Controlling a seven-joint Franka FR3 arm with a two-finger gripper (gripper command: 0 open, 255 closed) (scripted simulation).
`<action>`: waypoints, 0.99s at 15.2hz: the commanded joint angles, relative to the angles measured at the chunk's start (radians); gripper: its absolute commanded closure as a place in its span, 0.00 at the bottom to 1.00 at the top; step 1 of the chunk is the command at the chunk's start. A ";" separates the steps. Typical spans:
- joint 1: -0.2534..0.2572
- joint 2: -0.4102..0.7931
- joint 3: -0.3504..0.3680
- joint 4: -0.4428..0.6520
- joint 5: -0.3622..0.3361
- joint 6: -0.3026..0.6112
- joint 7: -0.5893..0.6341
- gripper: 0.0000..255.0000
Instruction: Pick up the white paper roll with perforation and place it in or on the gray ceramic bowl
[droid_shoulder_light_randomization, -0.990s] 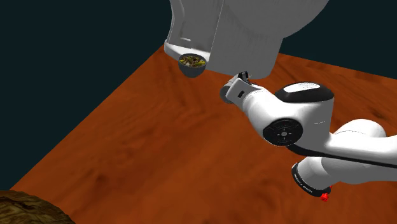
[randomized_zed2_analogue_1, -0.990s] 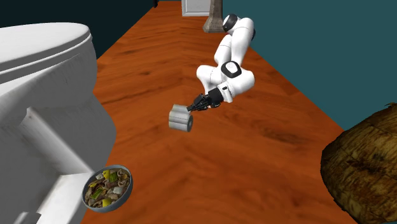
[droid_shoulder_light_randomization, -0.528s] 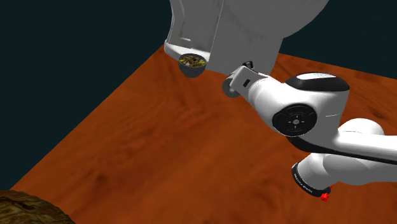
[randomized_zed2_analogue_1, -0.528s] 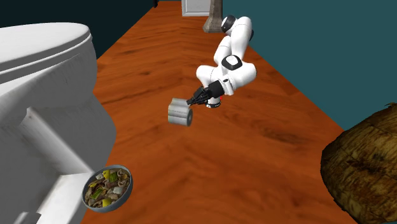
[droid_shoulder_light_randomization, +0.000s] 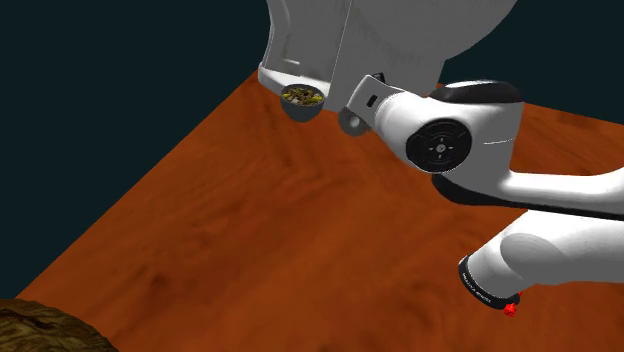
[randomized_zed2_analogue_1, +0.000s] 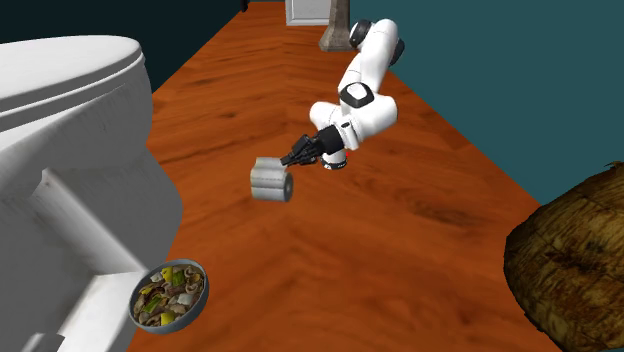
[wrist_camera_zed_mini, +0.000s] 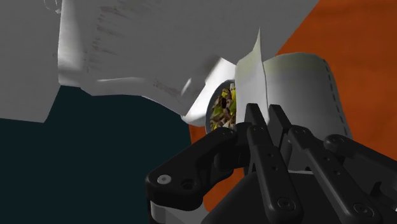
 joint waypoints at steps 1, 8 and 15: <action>-0.082 0.078 0.007 0.064 -0.065 0.036 0.026 1.00; -0.294 0.353 0.075 0.304 -0.248 0.053 0.095 1.00; -0.412 0.661 0.151 0.576 -0.407 -0.040 0.096 1.00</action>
